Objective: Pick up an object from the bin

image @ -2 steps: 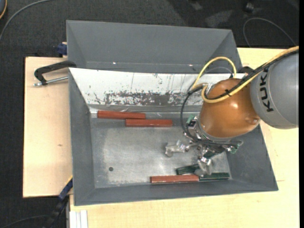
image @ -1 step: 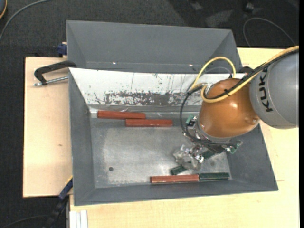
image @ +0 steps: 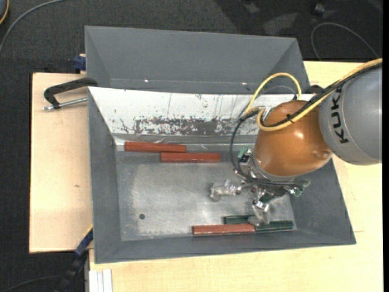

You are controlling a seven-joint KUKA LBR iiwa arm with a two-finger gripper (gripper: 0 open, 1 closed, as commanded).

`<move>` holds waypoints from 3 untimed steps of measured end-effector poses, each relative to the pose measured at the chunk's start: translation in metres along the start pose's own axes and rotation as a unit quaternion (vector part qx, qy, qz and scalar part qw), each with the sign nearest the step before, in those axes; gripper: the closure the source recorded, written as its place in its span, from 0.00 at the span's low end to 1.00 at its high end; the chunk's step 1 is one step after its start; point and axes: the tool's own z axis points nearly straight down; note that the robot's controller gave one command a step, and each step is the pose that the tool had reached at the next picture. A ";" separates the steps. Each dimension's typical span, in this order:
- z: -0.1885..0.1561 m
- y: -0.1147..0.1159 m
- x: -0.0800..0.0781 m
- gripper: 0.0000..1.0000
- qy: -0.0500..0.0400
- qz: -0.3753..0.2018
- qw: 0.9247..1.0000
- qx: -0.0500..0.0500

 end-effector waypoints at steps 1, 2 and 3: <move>0.000 0.000 0.000 1.00 0.000 0.000 1.000 0.000; 0.000 0.000 0.000 0.00 0.000 0.000 1.000 0.000; -0.127 -0.023 0.010 0.00 -0.001 -0.117 0.993 0.004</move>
Offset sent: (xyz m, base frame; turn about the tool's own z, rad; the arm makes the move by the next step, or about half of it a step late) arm 0.0000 0.0000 0.0000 0.0000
